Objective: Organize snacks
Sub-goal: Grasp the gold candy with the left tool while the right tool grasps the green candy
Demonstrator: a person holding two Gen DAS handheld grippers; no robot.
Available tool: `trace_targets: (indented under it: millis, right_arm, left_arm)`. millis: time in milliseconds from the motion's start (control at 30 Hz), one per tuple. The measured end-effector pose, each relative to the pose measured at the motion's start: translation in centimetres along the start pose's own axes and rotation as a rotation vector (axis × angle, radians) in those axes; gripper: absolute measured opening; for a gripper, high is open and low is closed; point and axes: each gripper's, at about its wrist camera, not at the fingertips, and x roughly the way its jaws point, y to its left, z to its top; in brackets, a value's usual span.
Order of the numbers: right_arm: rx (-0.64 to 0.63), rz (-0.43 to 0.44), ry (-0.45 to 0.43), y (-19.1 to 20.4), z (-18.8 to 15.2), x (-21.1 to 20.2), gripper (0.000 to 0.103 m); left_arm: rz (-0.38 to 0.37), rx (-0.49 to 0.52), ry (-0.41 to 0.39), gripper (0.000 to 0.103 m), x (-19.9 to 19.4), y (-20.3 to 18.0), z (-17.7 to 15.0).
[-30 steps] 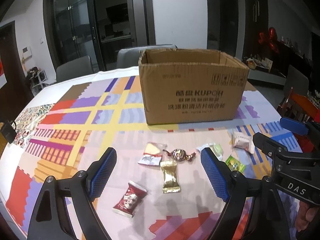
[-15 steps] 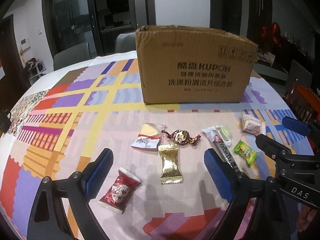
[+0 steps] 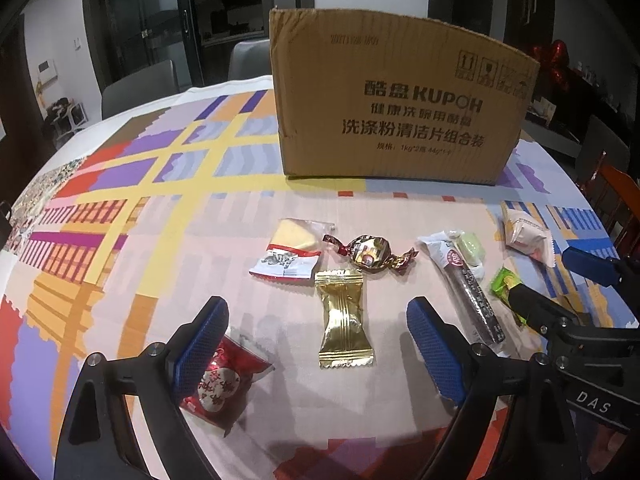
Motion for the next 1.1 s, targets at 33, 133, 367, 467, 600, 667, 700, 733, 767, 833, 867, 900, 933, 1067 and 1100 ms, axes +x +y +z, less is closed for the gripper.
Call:
trace_targets:
  millis: [33, 133, 367, 467, 600, 667, 700, 733, 767, 833, 867, 900, 933, 1067, 1100]
  right_arm:
    - [0.001, 0.001, 0.004, 0.0, 0.0, 0.2, 0.076]
    - [0.0, 0.007, 0.014, 0.1, -0.2, 0.7, 0.076]
    - [-0.002, 0.024, 0.046, 0.3, -0.5, 2.0, 0.064]
    - [0.008, 0.034, 0.058, 0.2, -0.7, 2.4, 0.058]
    - [0.01, 0.046, 0.054, 0.3, -0.7, 2.3, 0.052]
    - [0.012, 0.056, 0.054, 0.4, -0.7, 2.2, 0.047]
    - [0.01, 0.058, 0.052, 0.5, -0.7, 2.2, 0.045]
    - [0.009, 0.063, 0.051, 0.6, -0.7, 2.2, 0.042]
    - [0.008, 0.068, 0.049, 0.7, -0.7, 2.2, 0.037]
    - [0.001, 0.076, 0.047, 0.8, -0.6, 2.2, 0.029]
    - [-0.001, 0.079, 0.048, 0.9, -0.6, 2.2, 0.028]
    - [-0.003, 0.08, 0.048, 0.9, -0.6, 2.2, 0.028]
    - [-0.002, 0.082, 0.048, 0.9, -0.6, 2.2, 0.028]
    - [0.029, 0.092, 0.048, 0.6, -0.7, 2.1, 0.027]
    - [0.037, 0.098, 0.051, 0.6, -0.7, 2.1, 0.027]
  left_arm:
    - [0.0, 0.001, 0.003, 0.087, 0.2, 0.0, 0.0]
    - [-0.003, 0.006, 0.012, 0.083, 0.7, 0.0, -0.1]
    - [-0.025, 0.006, 0.043, 0.061, 1.7, 0.1, -0.4]
    - [-0.035, 0.012, 0.044, 0.053, 1.8, 0.0, -0.6]
    - [-0.05, 0.013, 0.031, 0.042, 1.7, -0.1, -0.8]
    - [-0.056, 0.012, 0.025, 0.033, 1.7, -0.1, -0.8]
    - [-0.06, 0.013, 0.022, 0.03, 1.7, -0.2, -0.8]
    - [-0.064, 0.016, 0.02, 0.024, 1.6, -0.2, -0.8]
    - [-0.066, 0.022, 0.018, 0.023, 1.6, -0.3, -0.8]
    - [-0.07, 0.024, 0.016, 0.023, 1.6, -0.3, -0.8]
    - [-0.076, 0.022, 0.015, 0.022, 1.6, -0.2, -0.8]
    - [-0.077, 0.021, 0.014, 0.022, 1.5, -0.2, -0.8]
    - [-0.077, 0.02, 0.014, 0.022, 1.4, -0.2, -0.8]
    - [-0.071, 0.022, 0.011, 0.021, 1.1, -0.3, -0.9]
    - [-0.068, 0.026, 0.007, 0.021, 0.9, -0.3, -0.8]
